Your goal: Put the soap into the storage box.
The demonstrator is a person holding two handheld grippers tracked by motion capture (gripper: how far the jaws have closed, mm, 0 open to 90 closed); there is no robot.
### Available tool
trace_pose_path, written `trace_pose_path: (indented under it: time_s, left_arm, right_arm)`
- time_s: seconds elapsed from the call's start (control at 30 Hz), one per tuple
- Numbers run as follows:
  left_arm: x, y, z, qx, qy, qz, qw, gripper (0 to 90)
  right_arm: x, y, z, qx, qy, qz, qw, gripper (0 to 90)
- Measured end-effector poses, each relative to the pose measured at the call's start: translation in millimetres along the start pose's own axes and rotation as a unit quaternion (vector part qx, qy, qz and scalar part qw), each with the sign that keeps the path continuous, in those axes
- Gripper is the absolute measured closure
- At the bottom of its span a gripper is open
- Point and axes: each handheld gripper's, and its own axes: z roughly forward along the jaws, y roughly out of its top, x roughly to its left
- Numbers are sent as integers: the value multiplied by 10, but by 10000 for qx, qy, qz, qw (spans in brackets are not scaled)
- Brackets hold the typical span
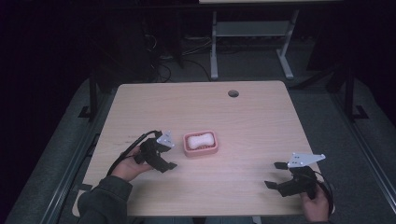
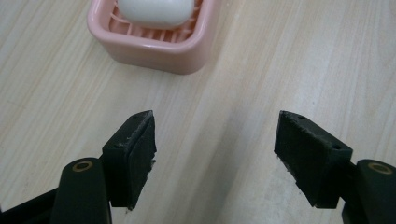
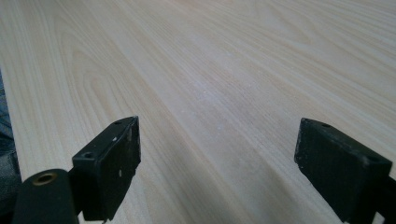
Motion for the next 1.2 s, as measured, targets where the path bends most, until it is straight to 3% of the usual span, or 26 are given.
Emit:
trace_pose_path:
  time_s: [0.87, 1.2]
  left_arm:
    - [-190, -290, -72, -38, 101, 22, 9999, 276]
    - [-251, -489, -126, -193, 34, -173, 9997, 276]
  right_arm:
    - [4, -5, 20, 64, -28, 18, 10000, 141]
    - [5, -6, 31, 90, -27, 9, 10000, 142]
